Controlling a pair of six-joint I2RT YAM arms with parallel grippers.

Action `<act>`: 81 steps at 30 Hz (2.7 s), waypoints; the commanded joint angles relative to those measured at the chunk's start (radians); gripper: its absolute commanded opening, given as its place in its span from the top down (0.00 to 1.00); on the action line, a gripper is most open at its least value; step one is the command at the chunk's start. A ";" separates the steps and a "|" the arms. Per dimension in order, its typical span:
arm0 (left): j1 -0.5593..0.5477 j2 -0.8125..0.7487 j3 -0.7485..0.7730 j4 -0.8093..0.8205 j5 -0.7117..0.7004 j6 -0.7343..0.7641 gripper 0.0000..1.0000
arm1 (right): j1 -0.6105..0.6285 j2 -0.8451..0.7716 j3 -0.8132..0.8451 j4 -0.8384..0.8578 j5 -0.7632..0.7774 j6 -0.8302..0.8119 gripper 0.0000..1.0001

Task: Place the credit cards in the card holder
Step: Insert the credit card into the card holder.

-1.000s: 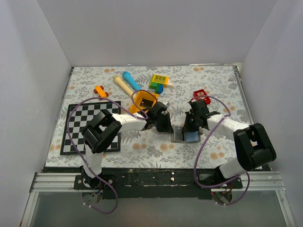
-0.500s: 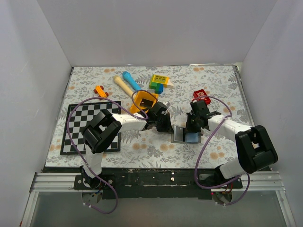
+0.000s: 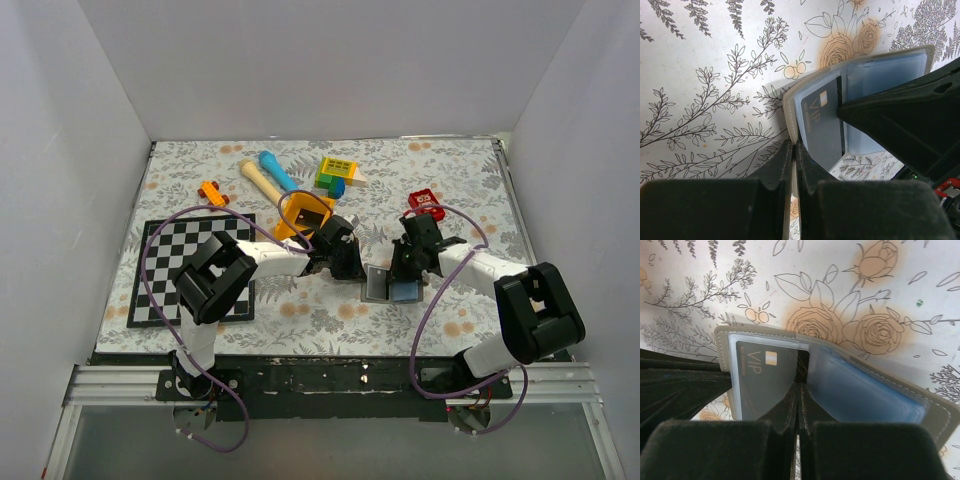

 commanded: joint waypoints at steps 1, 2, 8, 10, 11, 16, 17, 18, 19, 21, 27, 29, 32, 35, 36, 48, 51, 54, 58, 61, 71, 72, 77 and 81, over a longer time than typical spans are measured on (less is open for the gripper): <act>-0.005 -0.014 -0.001 -0.005 -0.005 0.013 1.00 | 0.007 0.017 -0.014 0.055 -0.054 0.011 0.99; -0.004 -0.014 0.001 -0.004 -0.005 0.011 1.00 | 0.007 0.022 -0.014 0.059 -0.060 0.016 0.99; -0.005 -0.016 -0.002 -0.002 -0.005 0.011 1.00 | 0.007 0.000 -0.020 0.090 -0.102 0.025 0.99; -0.005 -0.017 -0.004 0.000 -0.006 0.010 1.00 | 0.007 -0.023 -0.020 0.086 -0.092 0.025 0.99; -0.004 -0.019 -0.007 0.000 -0.006 0.011 1.00 | 0.007 -0.039 -0.022 0.081 -0.083 0.024 0.99; -0.005 -0.024 -0.014 0.004 -0.008 0.008 1.00 | 0.007 -0.108 -0.016 0.038 -0.042 0.017 0.99; -0.004 -0.024 -0.016 0.003 -0.009 0.008 1.00 | 0.007 -0.119 -0.016 0.027 -0.030 0.016 0.99; -0.004 -0.024 -0.014 0.003 -0.009 0.008 1.00 | 0.007 -0.128 -0.014 0.015 -0.016 0.014 0.99; -0.005 -0.024 -0.014 0.003 -0.008 0.010 1.00 | 0.007 -0.136 -0.011 0.001 0.000 0.016 0.99; -0.004 -0.024 -0.014 0.003 -0.009 0.008 1.00 | 0.007 -0.139 -0.007 -0.025 0.016 0.013 0.99; -0.004 -0.022 -0.013 0.003 -0.009 0.010 1.00 | 0.007 -0.107 -0.010 -0.037 0.004 0.008 0.99; -0.005 -0.022 -0.014 0.003 -0.009 0.008 1.00 | 0.007 -0.104 -0.016 -0.034 0.003 0.013 0.99; -0.004 -0.024 -0.018 0.006 -0.008 0.007 1.00 | 0.007 -0.099 -0.019 -0.034 0.007 0.014 0.99; -0.005 -0.021 -0.016 0.006 -0.006 0.005 1.00 | 0.007 -0.076 -0.011 -0.037 0.009 0.011 0.99; -0.004 -0.022 -0.014 0.004 -0.006 0.005 1.00 | 0.007 -0.066 -0.010 -0.040 0.012 0.011 0.99; -0.004 -0.021 -0.011 0.003 -0.008 0.005 1.00 | 0.009 -0.024 -0.007 -0.047 0.023 0.014 0.99; -0.004 -0.022 -0.011 0.004 -0.008 0.005 1.00 | 0.009 -0.006 -0.007 -0.033 0.003 0.016 0.99; -0.004 -0.021 -0.010 0.003 -0.006 0.005 1.00 | 0.010 0.011 -0.013 -0.004 -0.028 0.022 0.99; -0.005 -0.022 -0.007 0.001 -0.006 0.007 1.00 | 0.010 0.019 -0.027 0.041 -0.069 0.036 0.99; -0.004 -0.020 -0.007 0.003 -0.003 0.010 1.00 | 0.010 0.020 -0.031 0.064 -0.085 0.037 0.99; -0.004 -0.024 -0.011 0.003 -0.006 0.008 1.00 | 0.012 -0.110 -0.025 0.020 -0.054 0.022 0.99; -0.005 -0.022 -0.011 0.003 -0.006 0.008 1.00 | 0.010 -0.127 -0.025 0.009 -0.045 0.022 0.99; -0.004 -0.021 -0.014 0.003 -0.006 0.007 1.00 | 0.010 -0.162 -0.021 -0.025 -0.014 0.016 0.99; -0.004 -0.021 -0.018 0.004 -0.006 0.008 1.00 | 0.010 -0.141 -0.017 -0.045 0.001 0.017 0.99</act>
